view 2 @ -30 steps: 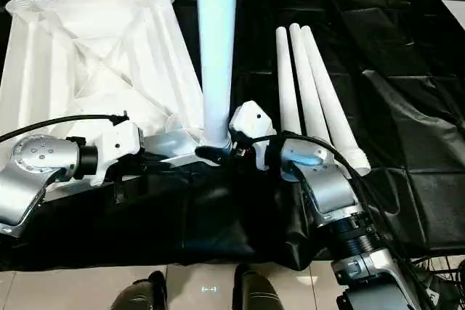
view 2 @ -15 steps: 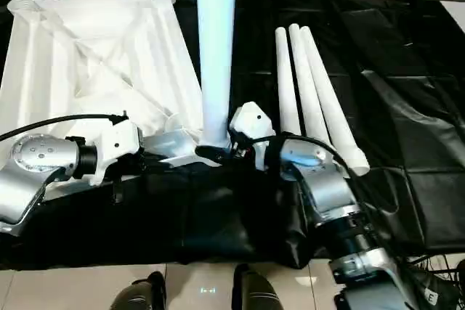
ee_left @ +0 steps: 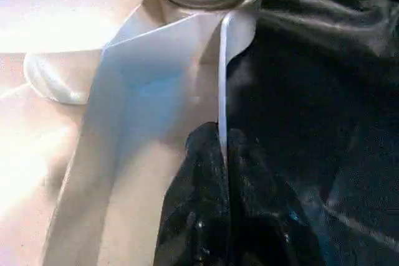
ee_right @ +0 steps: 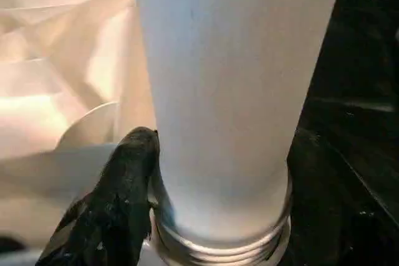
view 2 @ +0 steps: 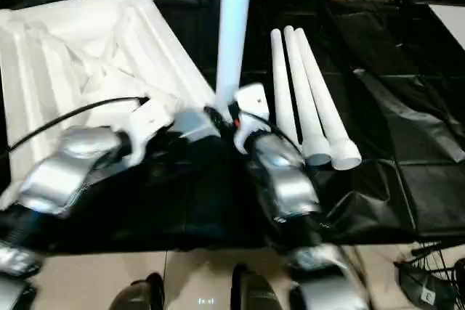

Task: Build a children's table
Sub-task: Rotate leg to tighten

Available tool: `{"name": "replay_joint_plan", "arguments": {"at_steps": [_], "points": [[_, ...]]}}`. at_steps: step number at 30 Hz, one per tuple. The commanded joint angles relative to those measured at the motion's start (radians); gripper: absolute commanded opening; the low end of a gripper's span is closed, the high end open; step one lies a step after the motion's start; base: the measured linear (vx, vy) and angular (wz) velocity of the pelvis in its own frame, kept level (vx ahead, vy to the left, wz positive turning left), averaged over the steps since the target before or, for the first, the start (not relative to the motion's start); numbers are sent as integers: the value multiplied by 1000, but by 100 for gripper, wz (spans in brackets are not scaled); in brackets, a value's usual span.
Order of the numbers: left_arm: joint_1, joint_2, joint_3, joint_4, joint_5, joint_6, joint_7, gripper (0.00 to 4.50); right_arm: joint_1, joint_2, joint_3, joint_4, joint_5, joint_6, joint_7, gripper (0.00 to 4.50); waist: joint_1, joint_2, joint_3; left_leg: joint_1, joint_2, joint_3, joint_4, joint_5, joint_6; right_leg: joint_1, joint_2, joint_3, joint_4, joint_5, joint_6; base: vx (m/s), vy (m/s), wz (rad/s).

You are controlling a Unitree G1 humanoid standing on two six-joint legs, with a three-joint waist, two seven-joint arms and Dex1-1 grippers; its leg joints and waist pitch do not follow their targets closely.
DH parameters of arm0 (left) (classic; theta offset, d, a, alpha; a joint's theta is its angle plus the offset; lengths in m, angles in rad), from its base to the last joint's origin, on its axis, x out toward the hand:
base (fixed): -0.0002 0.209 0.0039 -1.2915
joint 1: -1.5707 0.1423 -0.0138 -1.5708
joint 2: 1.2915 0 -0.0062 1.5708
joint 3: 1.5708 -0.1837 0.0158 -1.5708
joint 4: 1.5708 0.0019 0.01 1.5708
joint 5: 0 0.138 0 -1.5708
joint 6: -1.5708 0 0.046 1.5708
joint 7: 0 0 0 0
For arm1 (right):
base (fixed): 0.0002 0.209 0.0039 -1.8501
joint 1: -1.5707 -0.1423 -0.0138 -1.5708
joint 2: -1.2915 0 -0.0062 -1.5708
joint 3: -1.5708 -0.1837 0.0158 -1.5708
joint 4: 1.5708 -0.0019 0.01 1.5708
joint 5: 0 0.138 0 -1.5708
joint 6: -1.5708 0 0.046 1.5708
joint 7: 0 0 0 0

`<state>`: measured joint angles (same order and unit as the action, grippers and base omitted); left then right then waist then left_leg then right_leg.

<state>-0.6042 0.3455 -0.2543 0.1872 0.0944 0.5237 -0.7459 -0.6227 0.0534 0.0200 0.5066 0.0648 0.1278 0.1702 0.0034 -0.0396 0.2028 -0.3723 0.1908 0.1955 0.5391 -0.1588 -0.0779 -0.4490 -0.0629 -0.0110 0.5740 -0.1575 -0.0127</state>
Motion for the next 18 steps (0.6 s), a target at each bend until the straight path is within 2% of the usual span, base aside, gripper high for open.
{"name": "replay_joint_plan", "arguments": {"at_steps": [1, 5, 6, 8, 11, 12, 14, 15, 16, 18], "points": [[27, -28, -32, 73, 17, 19, 62, 0, 36, 49, 7, 86, 8, 56, -33, 265, -4, 7, -40, 17, 23, -23, -74, -376, -7, 23, -55, 30, -90, -546, -59, 0, 0, 0], [27, -32, -37, 69, 16, 21, 54, 0, 27, 60, 23, 88, 13, 48, -3, 265, -6, 6, -39, 17, 23, -27, -77, -413, -3, 23, -58, 29, -92, -571, -47, 0, 0, 0], [27, -26, -37, 67, 16, 19, 49, 0, 24, 60, 30, 80, 14, 38, 15, 299, -5, 8, -39, 16, 23, -27, -78, -412, -2, 23, -59, 30, -93, -573, -44, 0, 0, 0], [28, -17, -36, 67, 18, 12, 41, 0, 19, 58, 34, 72, 15, 30, 33, 334, -5, 5, -40, 16, 24, -26, -78, -406, 1, 22, -60, 31, -93, -564, -43, 0, 0, 0], [39, 0, -39, 52, 13, -14, 8, 0, 4, 43, 47, 67, -12, 25, 34, 341, -4, 4, -40, 15, 24, -24, -77, -399, 5, 21, -60, 32, -93, -555, -49, 0, 0, 0], [39, 0, -39, 52, 13, -14, 8, 0, 4, 43, 47, 67, -12, 25, 34, 378, -4, 4, -40, 16, 25, -23, -78, -396, 7, 20, -59, 33, -94, -555, -48, 0, 0, 0], [68, 39, -49, 10, -8, -48, -63, 0, -2, -10, 64, 12, -13, 36, 112, 378, -3, 2, -41, 12, 26, -23, -80, -384, 11, 25, -59, 33, -91, -543, -49, 0, 0, 0], [78, 54, -48, -4, -14, -48, -82, 0, 1, -33, 63, -18, 0, 48, 153, 378, -4, 3, -43, 7, 26, -23, -80, -363, 13, 30, -61, 33, -87, -517, -55, 0, 0, 0], [88, 72, -48, -16, -17, -58, -100, 0, 6, -59, 62, -51, 19, 69, 202, 378, -4, 3, -45, 8, 26, -22, -78, -351, 17, 31, -59, 34, -86, -496, -61, 0, 0, 0], [95, 84, -44, -25, -26, -60, -116, 0, 11, -86, 66, -79, 34, 83, 253, 378, -3, 4, -46, 9, 28, -13, -70, -293, 32, 33, -56, 38, -77, -388, -100, 0, 0, 0]]}}
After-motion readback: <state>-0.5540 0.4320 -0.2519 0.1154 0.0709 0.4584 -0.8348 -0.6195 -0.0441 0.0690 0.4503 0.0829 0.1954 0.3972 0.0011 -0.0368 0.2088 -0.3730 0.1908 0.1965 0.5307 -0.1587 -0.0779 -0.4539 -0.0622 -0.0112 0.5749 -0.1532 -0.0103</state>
